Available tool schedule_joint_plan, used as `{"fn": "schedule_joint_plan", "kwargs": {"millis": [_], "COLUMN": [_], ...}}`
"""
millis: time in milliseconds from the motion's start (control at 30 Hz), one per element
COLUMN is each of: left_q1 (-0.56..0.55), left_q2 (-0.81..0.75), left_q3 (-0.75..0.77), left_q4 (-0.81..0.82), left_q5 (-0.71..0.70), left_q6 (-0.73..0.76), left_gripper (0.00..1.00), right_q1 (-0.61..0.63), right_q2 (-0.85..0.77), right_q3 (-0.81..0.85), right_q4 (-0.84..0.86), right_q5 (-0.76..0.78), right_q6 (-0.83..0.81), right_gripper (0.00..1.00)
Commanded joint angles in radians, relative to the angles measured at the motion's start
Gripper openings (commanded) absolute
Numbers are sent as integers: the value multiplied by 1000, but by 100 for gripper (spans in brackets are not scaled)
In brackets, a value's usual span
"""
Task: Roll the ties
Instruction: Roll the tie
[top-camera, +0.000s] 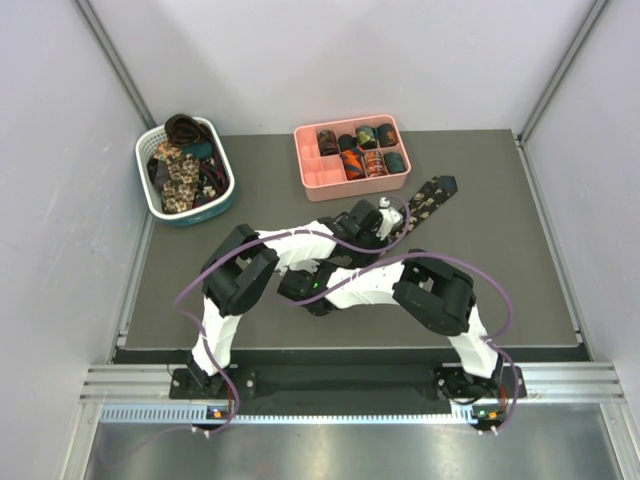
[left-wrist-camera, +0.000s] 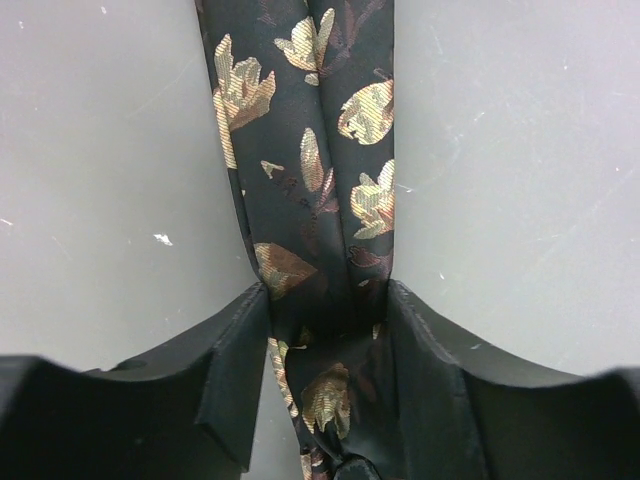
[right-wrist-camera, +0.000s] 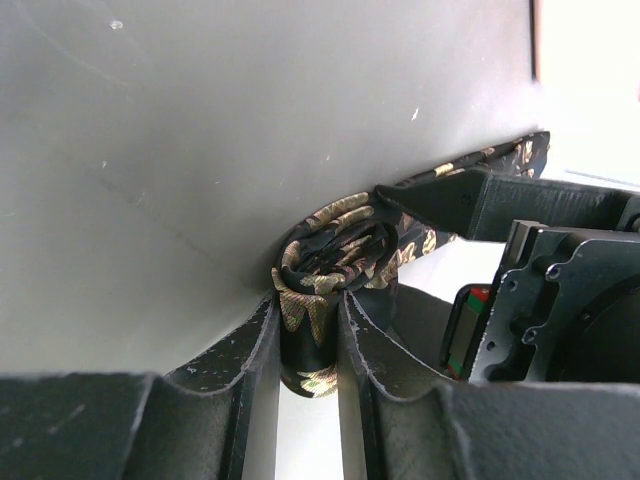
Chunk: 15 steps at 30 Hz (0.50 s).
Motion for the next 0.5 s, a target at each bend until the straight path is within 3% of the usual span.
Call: {"fn": "schedule_joint_plan", "kwargs": {"millis": [0, 100, 133, 267, 300, 467], "left_q1": [-3, -8, -8, -11, -10, -13], "left_q2": [40, 30, 30, 27, 28, 34], "left_q3": [-80, -91, -90, -77, -74, -51], "left_q4": [-96, -102, -108, -129, -132, -177], "left_q5": [46, 34, 34, 26, 29, 37], "left_q6": [-12, -15, -15, -7, -5, 4], "left_gripper": [52, 52, 52, 52, 52, 51], "right_q1": [7, 7, 9, 9, 9, 7], "right_q2": [-27, -18, -15, -18, -18, -18], "right_q3": [-15, -15, -15, -23, -25, -29], "right_q4": [6, -2, -6, -6, -6, -11], "right_q5": [-88, -79, -76, -65, -63, -60], "right_q6": [27, 30, 31, 34, 36, 36], "right_gripper": [8, 19, 27, 38, 47, 50]}}
